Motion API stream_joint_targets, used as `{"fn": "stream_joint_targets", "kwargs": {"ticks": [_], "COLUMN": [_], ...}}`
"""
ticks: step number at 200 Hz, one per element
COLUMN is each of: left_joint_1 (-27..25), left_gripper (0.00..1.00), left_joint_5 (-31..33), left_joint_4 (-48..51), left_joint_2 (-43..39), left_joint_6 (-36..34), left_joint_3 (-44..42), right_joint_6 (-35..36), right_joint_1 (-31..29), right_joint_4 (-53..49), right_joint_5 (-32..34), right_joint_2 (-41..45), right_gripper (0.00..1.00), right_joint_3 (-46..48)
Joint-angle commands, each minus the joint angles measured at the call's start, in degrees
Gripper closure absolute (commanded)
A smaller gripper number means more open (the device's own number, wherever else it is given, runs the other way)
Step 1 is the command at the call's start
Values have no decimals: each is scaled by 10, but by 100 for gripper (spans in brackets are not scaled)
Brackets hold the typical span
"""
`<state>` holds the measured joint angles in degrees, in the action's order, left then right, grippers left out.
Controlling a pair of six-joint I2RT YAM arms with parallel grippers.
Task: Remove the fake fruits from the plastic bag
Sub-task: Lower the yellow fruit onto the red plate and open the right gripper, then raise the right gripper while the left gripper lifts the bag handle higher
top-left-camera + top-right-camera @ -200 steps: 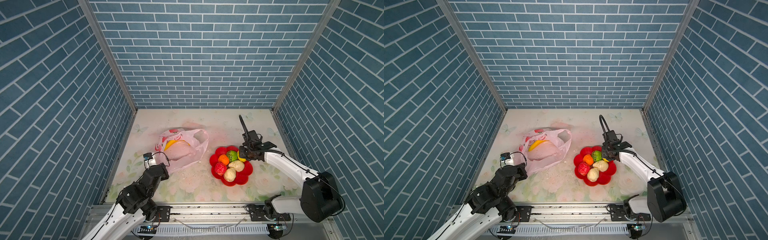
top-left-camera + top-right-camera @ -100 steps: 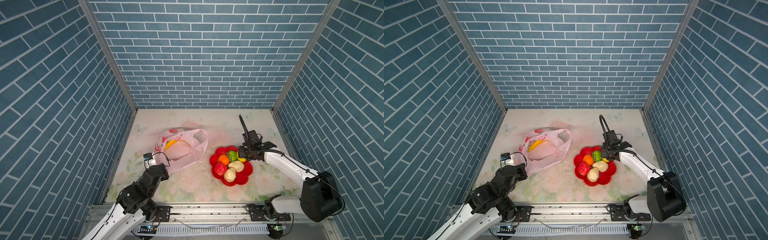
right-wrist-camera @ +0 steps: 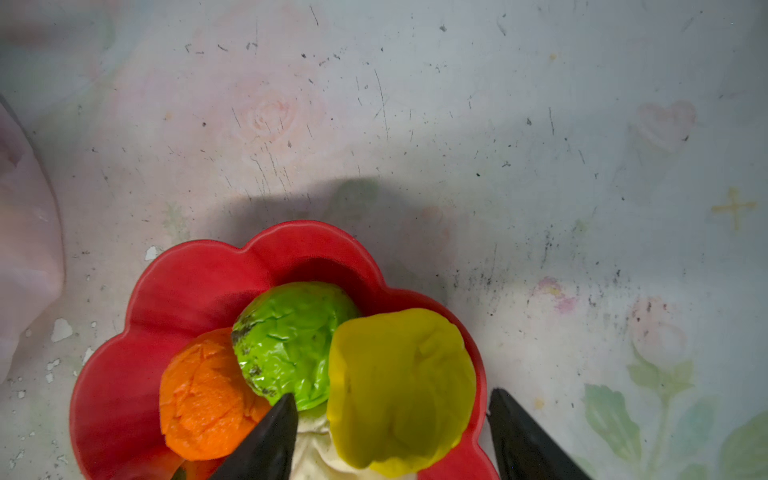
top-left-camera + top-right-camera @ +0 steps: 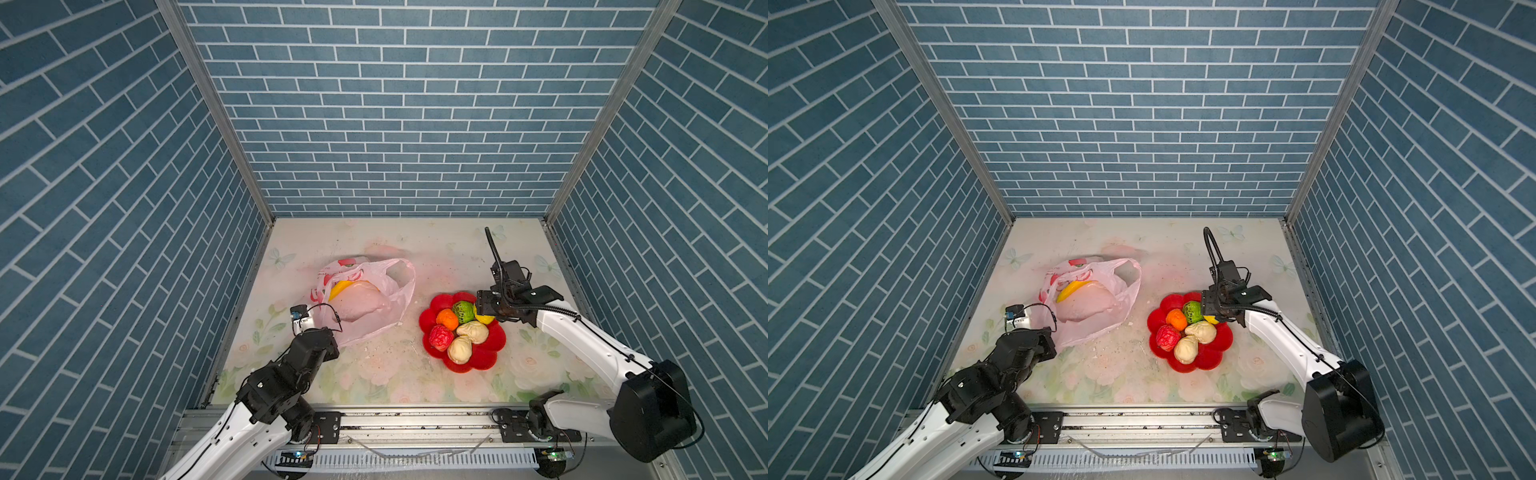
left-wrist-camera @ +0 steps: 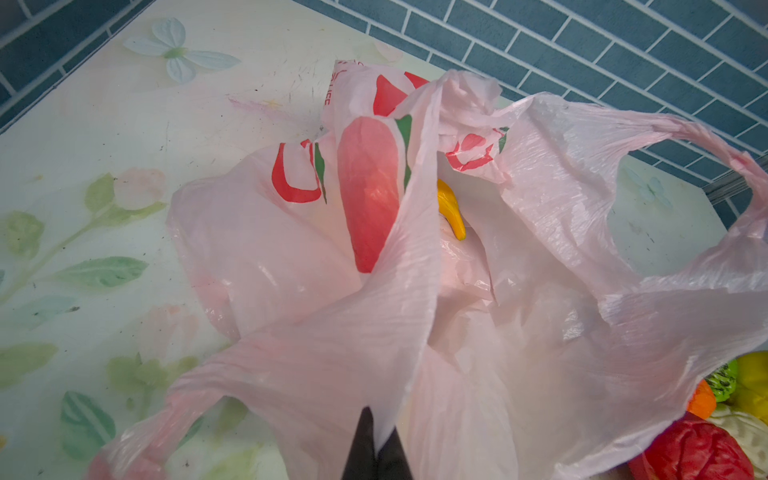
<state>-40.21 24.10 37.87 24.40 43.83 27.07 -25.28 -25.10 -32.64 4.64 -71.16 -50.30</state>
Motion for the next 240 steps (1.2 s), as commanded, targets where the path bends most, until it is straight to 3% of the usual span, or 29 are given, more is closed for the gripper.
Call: {"fn": "stream_joint_targets", "kwargs": {"ticks": [1, 76, 117, 176, 205, 240], "left_joint_1": [-1, -1, -1, -1, -1, 14], "left_gripper": [99, 88, 68, 49, 41, 24], "left_joint_5": [-4, -12, -12, 3, 10, -20], "left_joint_4": [10, 47, 80, 145, 177, 222], "left_joint_2": [9, 37, 48, 72, 118, 250], "left_joint_6": [-15, -37, -41, -45, -75, -155], "left_joint_3": [18, 63, 93, 164, 231, 341], "right_joint_6": [-10, -12, -13, -13, -14, -21], "right_joint_1": [1, 1, 1, 0, 1, 0], "right_joint_4": [-20, -5, 17, 53, 70, 89], "right_joint_5": [-1, -30, -39, -58, -71, -91], "right_joint_2": [28, 50, 47, 29, 25, 28], "right_gripper": [26, 26, 27, 27, 27, 27], "right_joint_3": [-13, -35, -35, -47, -53, -50]}}
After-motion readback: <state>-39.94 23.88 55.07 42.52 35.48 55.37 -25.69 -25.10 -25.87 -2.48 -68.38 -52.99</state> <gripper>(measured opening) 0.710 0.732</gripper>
